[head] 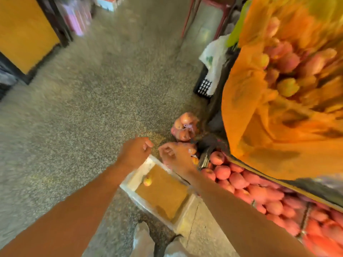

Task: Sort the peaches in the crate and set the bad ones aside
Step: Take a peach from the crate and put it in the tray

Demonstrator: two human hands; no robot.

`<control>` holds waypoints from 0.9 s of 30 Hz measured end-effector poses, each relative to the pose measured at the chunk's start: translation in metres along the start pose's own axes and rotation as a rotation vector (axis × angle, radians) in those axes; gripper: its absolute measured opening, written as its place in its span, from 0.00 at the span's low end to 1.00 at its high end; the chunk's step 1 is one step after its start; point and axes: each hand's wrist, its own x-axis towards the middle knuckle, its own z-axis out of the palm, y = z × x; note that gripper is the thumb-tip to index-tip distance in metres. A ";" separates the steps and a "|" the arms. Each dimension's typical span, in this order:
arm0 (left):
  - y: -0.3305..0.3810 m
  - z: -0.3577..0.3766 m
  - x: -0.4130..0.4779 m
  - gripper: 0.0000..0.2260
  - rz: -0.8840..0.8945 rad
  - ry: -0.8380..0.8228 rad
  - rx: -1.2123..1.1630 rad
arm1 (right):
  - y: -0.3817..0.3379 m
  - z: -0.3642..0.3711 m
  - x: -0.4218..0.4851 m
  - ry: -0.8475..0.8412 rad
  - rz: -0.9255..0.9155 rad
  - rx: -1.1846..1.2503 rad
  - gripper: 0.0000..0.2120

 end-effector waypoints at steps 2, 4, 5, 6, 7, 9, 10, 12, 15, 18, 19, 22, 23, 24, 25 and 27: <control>0.040 -0.034 0.000 0.06 0.056 0.003 0.028 | -0.040 -0.037 -0.011 0.065 -0.035 0.013 0.04; 0.079 -0.062 0.005 0.06 0.124 0.021 0.046 | -0.071 -0.073 -0.021 0.132 -0.069 0.014 0.03; 0.099 -0.073 0.007 0.07 0.158 0.038 0.029 | -0.085 -0.090 -0.026 0.164 -0.087 0.024 0.04; 0.119 -0.084 0.009 0.07 0.190 0.057 0.005 | -0.099 -0.107 -0.032 0.193 -0.107 0.035 0.05; 0.138 -0.091 0.013 0.07 0.232 0.086 -0.019 | -0.112 -0.125 -0.038 0.220 -0.136 0.036 0.05; 0.174 -0.105 0.020 0.08 0.311 0.145 -0.049 | -0.136 -0.160 -0.048 0.266 -0.199 0.058 0.06; 0.190 -0.111 0.022 0.08 0.350 0.167 -0.077 | -0.147 -0.179 -0.054 0.283 -0.218 0.093 0.06; 0.221 -0.116 0.028 0.08 0.417 0.190 -0.129 | -0.161 -0.217 -0.063 0.313 -0.234 0.149 0.08; 0.267 -0.112 0.037 0.08 0.469 0.182 -0.089 | -0.157 -0.271 -0.071 0.376 -0.208 0.128 0.06; 0.313 -0.096 0.049 0.09 0.493 0.131 -0.094 | -0.127 -0.318 -0.072 0.425 -0.124 0.064 0.06; 0.326 -0.090 0.054 0.09 0.492 0.111 -0.080 | -0.116 -0.333 -0.071 0.433 -0.089 0.040 0.07; 0.363 -0.074 0.075 0.05 0.479 0.115 -0.001 | -0.082 -0.380 -0.061 0.466 -0.031 -0.071 0.07; 0.374 -0.068 0.085 0.06 0.471 0.119 0.018 | -0.072 -0.396 -0.056 0.469 -0.022 -0.097 0.08; 0.383 -0.063 0.095 0.06 0.454 0.111 0.037 | -0.062 -0.410 -0.049 0.473 -0.019 -0.118 0.09; 0.393 -0.057 0.106 0.07 0.438 0.108 0.051 | -0.052 -0.424 -0.042 0.477 -0.018 -0.140 0.11; 0.408 -0.046 0.131 0.08 0.394 0.115 0.104 | -0.034 -0.448 -0.025 0.465 -0.017 -0.193 0.09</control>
